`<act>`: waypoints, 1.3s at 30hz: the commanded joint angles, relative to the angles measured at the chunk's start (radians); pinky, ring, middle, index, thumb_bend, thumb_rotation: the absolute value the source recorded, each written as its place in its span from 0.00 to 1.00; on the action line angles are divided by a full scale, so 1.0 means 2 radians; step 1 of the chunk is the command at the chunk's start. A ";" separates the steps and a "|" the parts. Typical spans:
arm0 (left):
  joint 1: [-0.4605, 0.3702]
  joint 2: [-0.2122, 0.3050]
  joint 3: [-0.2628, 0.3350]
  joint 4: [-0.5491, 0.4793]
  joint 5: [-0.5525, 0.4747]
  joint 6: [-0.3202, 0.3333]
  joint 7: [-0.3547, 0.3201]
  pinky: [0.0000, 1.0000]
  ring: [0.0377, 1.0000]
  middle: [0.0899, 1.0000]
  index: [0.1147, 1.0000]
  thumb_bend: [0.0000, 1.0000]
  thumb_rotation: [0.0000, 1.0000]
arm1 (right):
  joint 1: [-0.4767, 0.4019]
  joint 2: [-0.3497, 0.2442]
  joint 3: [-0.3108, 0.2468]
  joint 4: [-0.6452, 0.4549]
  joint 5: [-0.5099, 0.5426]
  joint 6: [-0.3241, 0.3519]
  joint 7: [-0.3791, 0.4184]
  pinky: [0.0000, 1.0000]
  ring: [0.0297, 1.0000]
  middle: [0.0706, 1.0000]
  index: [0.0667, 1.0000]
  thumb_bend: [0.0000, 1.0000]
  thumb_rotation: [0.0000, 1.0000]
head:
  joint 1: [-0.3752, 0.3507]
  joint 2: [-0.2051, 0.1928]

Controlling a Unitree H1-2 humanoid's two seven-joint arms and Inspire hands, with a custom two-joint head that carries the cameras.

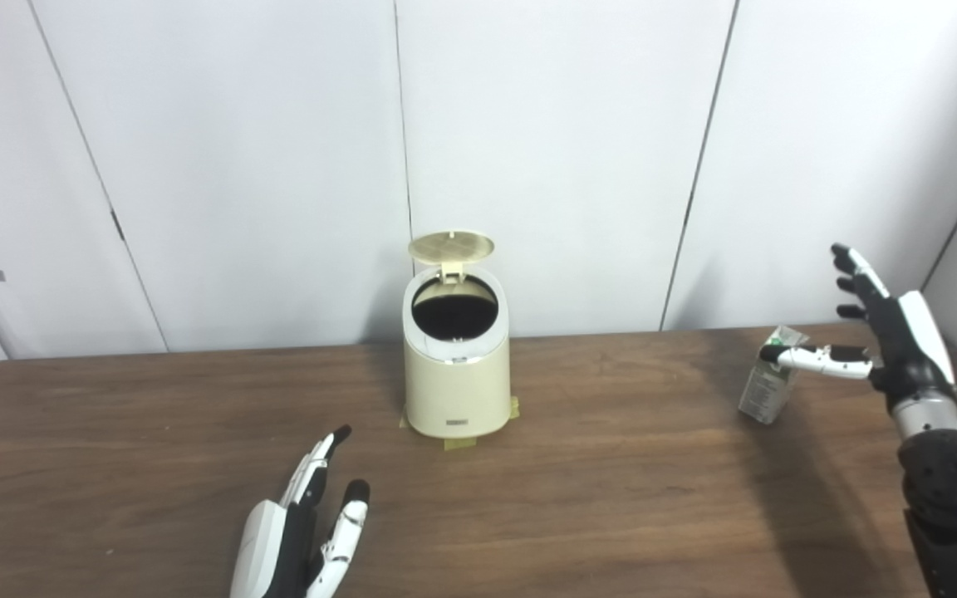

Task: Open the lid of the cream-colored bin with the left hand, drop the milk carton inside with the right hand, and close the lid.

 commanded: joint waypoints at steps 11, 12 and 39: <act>0.035 0.013 0.008 0.000 0.003 -0.033 0.011 0.90 0.94 0.92 0.90 0.32 1.00 | -0.060 -0.012 0.006 0.137 0.039 -0.065 -0.014 0.70 0.78 0.84 0.88 1.00 0.46 | -0.007 0.001; 0.035 0.013 0.009 0.001 0.005 -0.034 0.012 0.90 0.94 0.92 0.90 0.31 1.00 | -0.063 -0.009 0.003 0.144 0.052 -0.068 -0.009 0.69 0.78 0.83 0.88 1.00 0.47 | -0.008 0.001; 0.039 0.019 0.013 0.004 0.008 -0.042 0.009 0.88 0.93 0.91 0.89 0.32 0.99 | -0.077 0.008 0.018 0.197 0.102 -0.094 -0.006 0.65 0.69 0.70 0.73 1.00 0.45 | -0.004 0.003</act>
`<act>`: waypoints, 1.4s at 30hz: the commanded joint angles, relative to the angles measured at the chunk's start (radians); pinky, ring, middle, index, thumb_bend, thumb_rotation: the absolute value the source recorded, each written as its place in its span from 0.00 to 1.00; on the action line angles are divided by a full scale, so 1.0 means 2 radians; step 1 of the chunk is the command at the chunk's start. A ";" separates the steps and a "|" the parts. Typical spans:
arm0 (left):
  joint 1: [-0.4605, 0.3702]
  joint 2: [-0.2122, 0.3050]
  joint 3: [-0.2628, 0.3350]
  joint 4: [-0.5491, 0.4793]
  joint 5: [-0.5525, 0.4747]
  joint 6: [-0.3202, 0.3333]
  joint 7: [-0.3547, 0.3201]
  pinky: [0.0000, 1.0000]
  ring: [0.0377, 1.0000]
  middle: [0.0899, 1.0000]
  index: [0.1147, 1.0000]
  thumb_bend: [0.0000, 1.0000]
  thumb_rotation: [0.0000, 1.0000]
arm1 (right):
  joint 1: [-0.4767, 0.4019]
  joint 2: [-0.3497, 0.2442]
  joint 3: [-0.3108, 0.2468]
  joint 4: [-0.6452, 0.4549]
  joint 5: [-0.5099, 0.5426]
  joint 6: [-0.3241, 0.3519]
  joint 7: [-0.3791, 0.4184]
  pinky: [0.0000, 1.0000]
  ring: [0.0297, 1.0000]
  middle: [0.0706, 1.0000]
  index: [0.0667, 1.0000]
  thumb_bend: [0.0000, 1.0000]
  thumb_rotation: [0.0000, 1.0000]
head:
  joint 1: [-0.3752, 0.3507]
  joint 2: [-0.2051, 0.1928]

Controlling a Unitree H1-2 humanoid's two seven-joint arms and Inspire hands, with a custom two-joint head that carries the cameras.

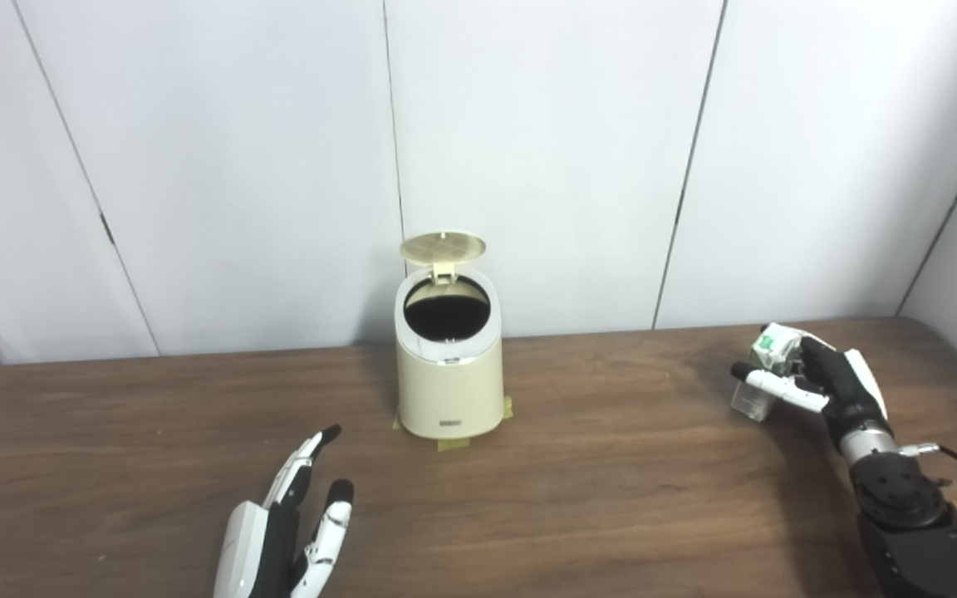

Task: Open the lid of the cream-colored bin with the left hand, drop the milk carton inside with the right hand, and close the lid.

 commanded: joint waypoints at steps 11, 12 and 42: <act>0.038 0.016 0.000 -0.001 0.008 -0.016 0.001 0.88 0.93 0.91 0.89 0.32 0.98 | -0.031 0.003 -0.001 0.018 -0.028 -0.078 -0.091 0.38 0.42 0.44 0.46 0.57 0.04 | -0.001 0.002; 0.038 0.016 0.000 -0.001 0.009 -0.015 0.001 0.88 0.93 0.91 0.89 0.33 0.98 | -0.032 0.003 0.000 0.023 -0.029 -0.086 -0.096 0.35 0.39 0.42 0.46 0.55 0.02 | -0.001 0.002; 0.026 0.018 -0.001 0.011 0.029 -0.008 -0.012 0.88 0.92 0.91 0.88 0.30 0.92 | -0.015 0.034 0.003 -0.081 -0.007 -0.103 -0.071 0.37 0.40 0.42 0.47 0.52 0.00 | -0.002 -0.002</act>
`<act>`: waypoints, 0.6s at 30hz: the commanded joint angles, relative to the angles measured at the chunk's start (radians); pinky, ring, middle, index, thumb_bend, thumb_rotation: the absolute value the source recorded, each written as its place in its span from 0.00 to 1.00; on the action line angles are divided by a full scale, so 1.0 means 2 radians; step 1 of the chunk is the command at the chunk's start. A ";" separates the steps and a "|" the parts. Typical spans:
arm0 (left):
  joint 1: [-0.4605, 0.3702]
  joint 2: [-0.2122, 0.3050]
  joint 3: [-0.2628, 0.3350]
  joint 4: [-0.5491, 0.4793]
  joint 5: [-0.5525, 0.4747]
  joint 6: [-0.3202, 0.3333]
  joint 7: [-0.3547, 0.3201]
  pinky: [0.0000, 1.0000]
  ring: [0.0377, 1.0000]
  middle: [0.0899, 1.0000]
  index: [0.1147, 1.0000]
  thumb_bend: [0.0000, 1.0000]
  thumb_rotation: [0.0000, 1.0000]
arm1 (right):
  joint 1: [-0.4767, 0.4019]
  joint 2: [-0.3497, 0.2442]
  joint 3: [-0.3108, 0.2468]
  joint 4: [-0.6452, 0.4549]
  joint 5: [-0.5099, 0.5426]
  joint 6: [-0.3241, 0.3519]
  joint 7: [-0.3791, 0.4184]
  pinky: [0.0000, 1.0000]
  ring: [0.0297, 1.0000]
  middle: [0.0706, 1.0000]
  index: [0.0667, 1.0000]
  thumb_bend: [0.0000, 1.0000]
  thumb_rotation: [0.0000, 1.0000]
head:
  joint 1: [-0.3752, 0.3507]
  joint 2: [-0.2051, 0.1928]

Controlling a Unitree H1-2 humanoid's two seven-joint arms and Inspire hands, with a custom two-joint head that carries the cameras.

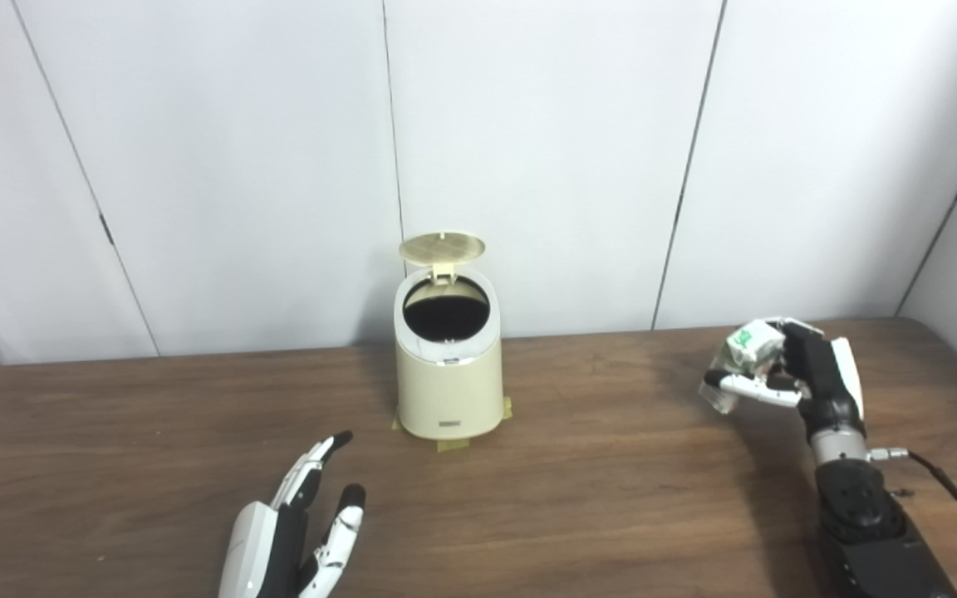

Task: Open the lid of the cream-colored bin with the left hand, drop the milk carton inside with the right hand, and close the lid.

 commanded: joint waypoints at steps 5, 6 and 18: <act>0.027 0.016 -0.002 0.011 0.009 -0.011 0.004 0.87 0.92 0.91 0.88 0.29 0.91 | -0.025 -0.003 0.004 -0.073 0.014 -0.004 0.035 0.39 0.41 0.42 0.47 0.52 0.00 | 0.000 0.001; 0.027 0.016 -0.002 0.010 0.009 -0.011 0.004 0.87 0.92 0.90 0.88 0.29 0.90 | -0.026 -0.003 0.006 -0.080 0.017 -0.003 0.043 0.39 0.41 0.42 0.47 0.52 0.00 | 0.000 0.001; 0.023 0.013 -0.004 0.015 0.010 -0.010 0.005 0.89 0.93 0.91 0.87 0.29 0.88 | -0.025 0.035 0.025 -0.204 0.040 0.028 0.105 0.40 0.42 0.44 0.45 0.53 0.00 | 0.006 -0.001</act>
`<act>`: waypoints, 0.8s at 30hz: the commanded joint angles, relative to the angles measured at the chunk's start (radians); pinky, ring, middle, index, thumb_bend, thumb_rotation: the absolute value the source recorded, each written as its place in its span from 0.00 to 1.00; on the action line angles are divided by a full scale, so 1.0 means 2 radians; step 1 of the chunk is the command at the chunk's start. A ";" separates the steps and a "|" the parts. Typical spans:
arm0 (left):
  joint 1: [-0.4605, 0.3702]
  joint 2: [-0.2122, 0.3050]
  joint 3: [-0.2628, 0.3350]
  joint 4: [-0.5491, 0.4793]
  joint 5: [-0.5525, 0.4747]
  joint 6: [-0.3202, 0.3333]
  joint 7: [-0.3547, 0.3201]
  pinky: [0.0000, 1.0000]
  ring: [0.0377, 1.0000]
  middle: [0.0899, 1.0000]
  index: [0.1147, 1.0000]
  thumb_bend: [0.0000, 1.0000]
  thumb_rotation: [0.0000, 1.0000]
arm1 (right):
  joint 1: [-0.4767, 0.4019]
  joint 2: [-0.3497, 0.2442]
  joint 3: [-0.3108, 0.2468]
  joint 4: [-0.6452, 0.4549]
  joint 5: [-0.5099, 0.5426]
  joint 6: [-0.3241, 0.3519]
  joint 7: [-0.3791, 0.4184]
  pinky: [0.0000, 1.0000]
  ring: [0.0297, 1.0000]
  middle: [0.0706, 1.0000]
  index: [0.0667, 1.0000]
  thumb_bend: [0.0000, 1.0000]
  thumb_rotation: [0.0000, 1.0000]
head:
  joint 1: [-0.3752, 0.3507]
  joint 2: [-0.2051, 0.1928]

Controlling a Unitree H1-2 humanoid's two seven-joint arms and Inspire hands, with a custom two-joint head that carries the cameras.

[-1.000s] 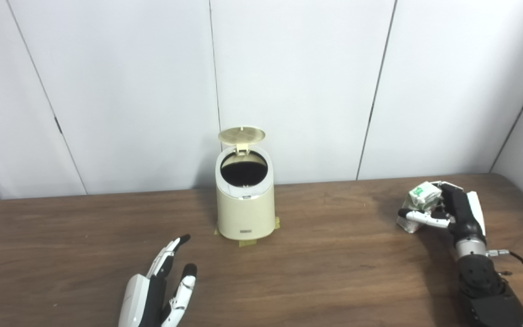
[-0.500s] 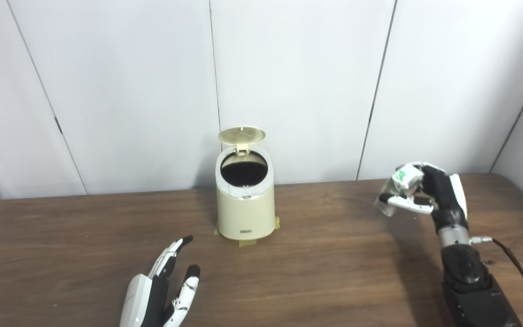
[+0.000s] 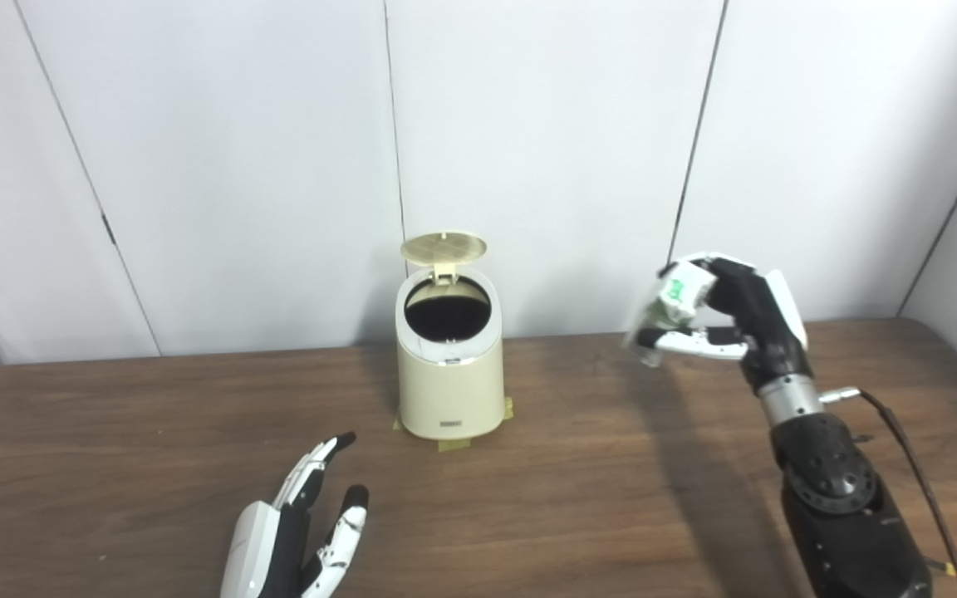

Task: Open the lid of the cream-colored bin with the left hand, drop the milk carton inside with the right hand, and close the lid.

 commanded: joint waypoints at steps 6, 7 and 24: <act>0.021 0.014 -0.002 0.016 0.030 -0.002 0.011 0.86 0.91 0.89 0.87 0.28 0.84 | -0.034 0.032 0.006 -0.055 0.011 -0.022 0.007 0.37 0.38 0.42 0.47 0.52 0.00 | 0.003 0.000; 0.021 0.013 -0.002 0.017 0.030 -0.001 0.011 0.86 0.91 0.90 0.87 0.28 0.83 | -0.035 0.036 0.009 -0.060 0.012 -0.023 0.009 0.38 0.38 0.42 0.47 0.52 0.00 | 0.004 -0.001; 0.023 0.007 -0.007 0.021 0.025 -0.012 0.020 0.86 0.90 0.90 0.87 0.31 1.00 | -0.088 0.094 0.050 -0.029 -0.050 -0.064 -0.010 0.36 0.37 0.42 0.47 0.52 0.00 | 0.017 -0.006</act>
